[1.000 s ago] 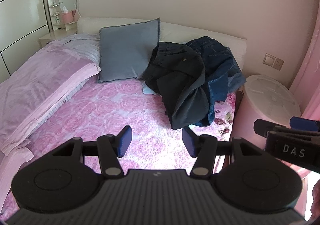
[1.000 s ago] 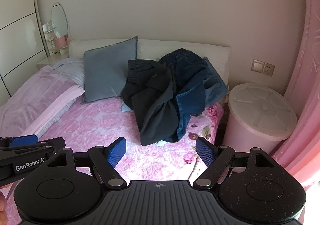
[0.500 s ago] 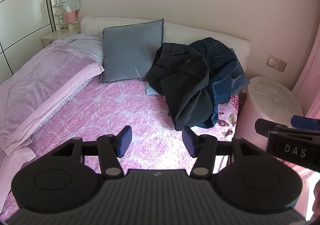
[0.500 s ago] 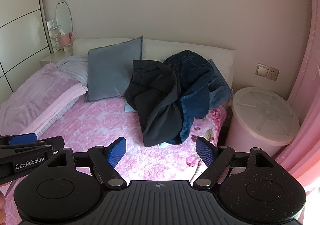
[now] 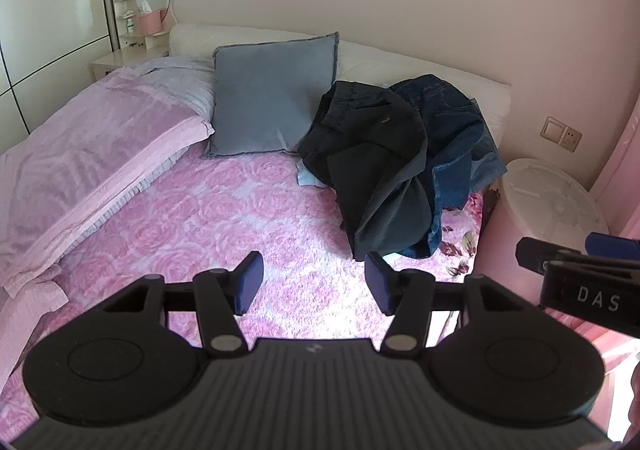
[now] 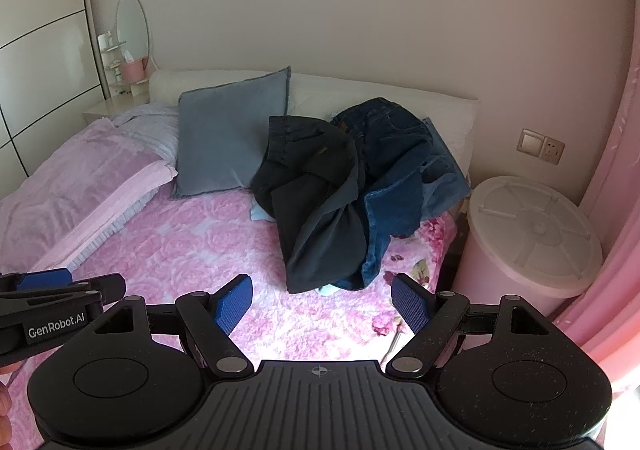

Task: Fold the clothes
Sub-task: 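Move both grippers toward the pile of black trousers and jeans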

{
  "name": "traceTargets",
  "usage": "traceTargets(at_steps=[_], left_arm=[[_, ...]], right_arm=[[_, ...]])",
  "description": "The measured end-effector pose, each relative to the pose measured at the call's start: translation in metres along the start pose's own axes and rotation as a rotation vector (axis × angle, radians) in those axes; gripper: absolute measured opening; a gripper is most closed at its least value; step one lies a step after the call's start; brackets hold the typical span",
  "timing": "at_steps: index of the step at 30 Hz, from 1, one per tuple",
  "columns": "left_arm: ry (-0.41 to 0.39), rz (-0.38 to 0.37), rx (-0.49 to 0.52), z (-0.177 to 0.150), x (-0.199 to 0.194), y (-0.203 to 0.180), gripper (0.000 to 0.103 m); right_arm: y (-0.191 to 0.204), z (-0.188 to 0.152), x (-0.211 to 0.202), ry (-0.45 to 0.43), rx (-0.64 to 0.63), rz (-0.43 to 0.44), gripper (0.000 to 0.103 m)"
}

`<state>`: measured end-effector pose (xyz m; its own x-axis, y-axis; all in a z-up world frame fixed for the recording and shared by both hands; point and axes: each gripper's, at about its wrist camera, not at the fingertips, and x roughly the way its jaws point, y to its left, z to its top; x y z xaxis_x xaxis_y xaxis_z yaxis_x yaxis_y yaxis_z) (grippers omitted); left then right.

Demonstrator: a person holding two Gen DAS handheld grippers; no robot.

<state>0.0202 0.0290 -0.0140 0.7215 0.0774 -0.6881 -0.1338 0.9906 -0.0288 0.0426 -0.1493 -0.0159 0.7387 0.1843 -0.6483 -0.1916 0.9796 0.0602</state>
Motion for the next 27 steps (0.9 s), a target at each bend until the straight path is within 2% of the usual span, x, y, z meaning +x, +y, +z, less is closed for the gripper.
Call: traceTargets(at_steps=[10, 17, 21, 24, 27], left_arm=[[0.018, 0.016, -0.037, 0.005, 0.020, 0.001, 0.052], [0.051, 0.019, -0.056, 0.012, 0.050, -0.005, 0.052], [0.054, 0.014, -0.075, 0.019, 0.069, -0.013, 0.052], [0.050, 0.011, -0.080, 0.028, 0.087, -0.022, 0.052], [0.076, 0.008, -0.080, 0.040, 0.112, -0.034, 0.052]], right_arm=[[-0.007, 0.007, 0.019, 0.015, -0.018, 0.025, 0.080], [-0.023, 0.013, 0.043, 0.043, -0.026, 0.029, 0.080], [-0.040, 0.020, 0.064, 0.058, -0.023, 0.034, 0.080], [-0.056, 0.027, 0.084, 0.074, 0.004, 0.068, 0.080], [-0.069, 0.037, 0.107, 0.106, 0.006, 0.088, 0.079]])
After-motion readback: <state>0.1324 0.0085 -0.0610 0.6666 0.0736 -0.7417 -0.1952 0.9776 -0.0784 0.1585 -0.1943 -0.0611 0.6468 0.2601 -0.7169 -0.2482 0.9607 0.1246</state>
